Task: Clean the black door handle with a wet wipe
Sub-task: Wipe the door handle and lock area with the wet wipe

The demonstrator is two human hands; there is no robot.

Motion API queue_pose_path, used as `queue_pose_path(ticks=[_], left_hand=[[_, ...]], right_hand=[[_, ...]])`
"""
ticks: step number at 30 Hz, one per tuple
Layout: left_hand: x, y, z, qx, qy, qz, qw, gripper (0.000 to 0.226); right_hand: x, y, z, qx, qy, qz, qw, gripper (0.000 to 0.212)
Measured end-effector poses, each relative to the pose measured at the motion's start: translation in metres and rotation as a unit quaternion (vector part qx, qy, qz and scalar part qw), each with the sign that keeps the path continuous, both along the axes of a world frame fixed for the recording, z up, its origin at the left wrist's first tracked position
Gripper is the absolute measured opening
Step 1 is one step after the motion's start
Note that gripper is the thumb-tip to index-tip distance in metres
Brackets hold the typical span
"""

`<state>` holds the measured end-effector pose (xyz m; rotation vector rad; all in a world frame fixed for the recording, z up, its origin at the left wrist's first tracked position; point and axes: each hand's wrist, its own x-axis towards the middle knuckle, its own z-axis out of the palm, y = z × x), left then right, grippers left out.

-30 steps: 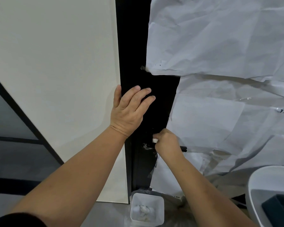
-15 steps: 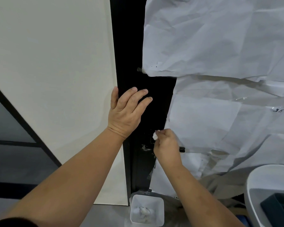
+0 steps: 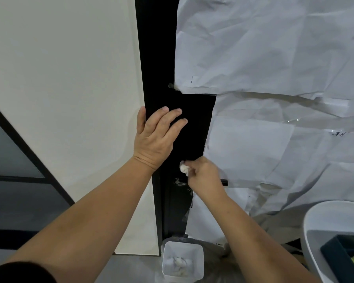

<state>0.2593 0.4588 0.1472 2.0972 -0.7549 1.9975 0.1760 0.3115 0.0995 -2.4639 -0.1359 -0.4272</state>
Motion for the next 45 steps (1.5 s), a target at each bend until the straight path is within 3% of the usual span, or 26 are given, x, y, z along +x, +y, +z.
queue_pose_path(ticks=[6, 9, 12, 13, 15, 16, 18, 19, 20, 22, 25, 34, 38, 45], left_hand=[[-0.005, 0.001, 0.003, 0.0, 0.02, -0.018, 1.0, 0.029], [-0.004, 0.001, 0.001, 0.001, 0.023, -0.017, 1.0, 0.03], [-0.004, 0.001, 0.001, 0.0, 0.021, -0.013, 1.0, 0.032], [-0.004, 0.001, 0.001, -0.002, 0.021, -0.014, 1.0, 0.032], [-0.004, 0.001, 0.001, -0.001, 0.02, -0.013, 1.0, 0.032], [-0.004, 0.001, 0.001, -0.001, 0.02, -0.012, 1.0, 0.031], [-0.003, 0.001, 0.001, -0.002, 0.019, -0.01, 1.0, 0.03], [-0.003, 0.001, 0.001, -0.003, 0.017, -0.007, 1.0, 0.03], [-0.003, 0.0, 0.001, -0.003, 0.015, -0.006, 1.0, 0.03], [-0.001, 0.0, 0.0, -0.003, 0.008, -0.007, 1.0, 0.031], [0.0, 0.001, 0.0, -0.004, 0.005, -0.005, 1.0, 0.033], [0.001, 0.0, 0.0, -0.002, -0.002, 0.003, 1.0, 0.029], [0.002, 0.0, -0.001, -0.006, -0.002, 0.001, 1.0, 0.028], [0.002, 0.0, -0.001, -0.006, -0.003, -0.005, 1.0, 0.027]], right_hand=[[0.0, -0.004, -0.009, -0.058, 0.068, -0.013, 0.996, 0.027], [-0.015, -0.004, -0.005, -0.037, -0.042, -0.018, 0.998, 0.029], [-0.045, 0.012, -0.02, 0.012, -0.111, -0.012, 0.994, 0.028], [-0.054, 0.019, -0.031, 0.046, -0.089, -0.016, 0.995, 0.027], [-0.06, 0.029, -0.052, 0.189, 0.036, -0.055, 0.98, 0.027], [-0.057, 0.03, -0.06, 0.325, 0.114, -0.093, 0.934, 0.026], [-0.044, 0.029, -0.065, 0.615, 0.214, -0.157, 0.743, 0.021], [-0.037, 0.026, -0.065, 0.713, 0.221, -0.156, 0.647, 0.016], [-0.029, 0.023, -0.064, 0.774, 0.212, -0.139, 0.581, 0.016], [-0.018, 0.02, -0.056, 0.842, 0.18, -0.086, 0.502, 0.023], [-0.013, 0.025, -0.044, 0.883, 0.161, -0.048, 0.438, 0.025], [-0.015, 0.033, -0.044, 0.916, 0.168, 0.01, 0.364, 0.042], [-0.022, 0.03, -0.051, 0.892, 0.165, 0.002, 0.421, 0.041], [-0.015, 0.034, -0.048, 0.9, 0.154, 0.026, 0.406, 0.033]])
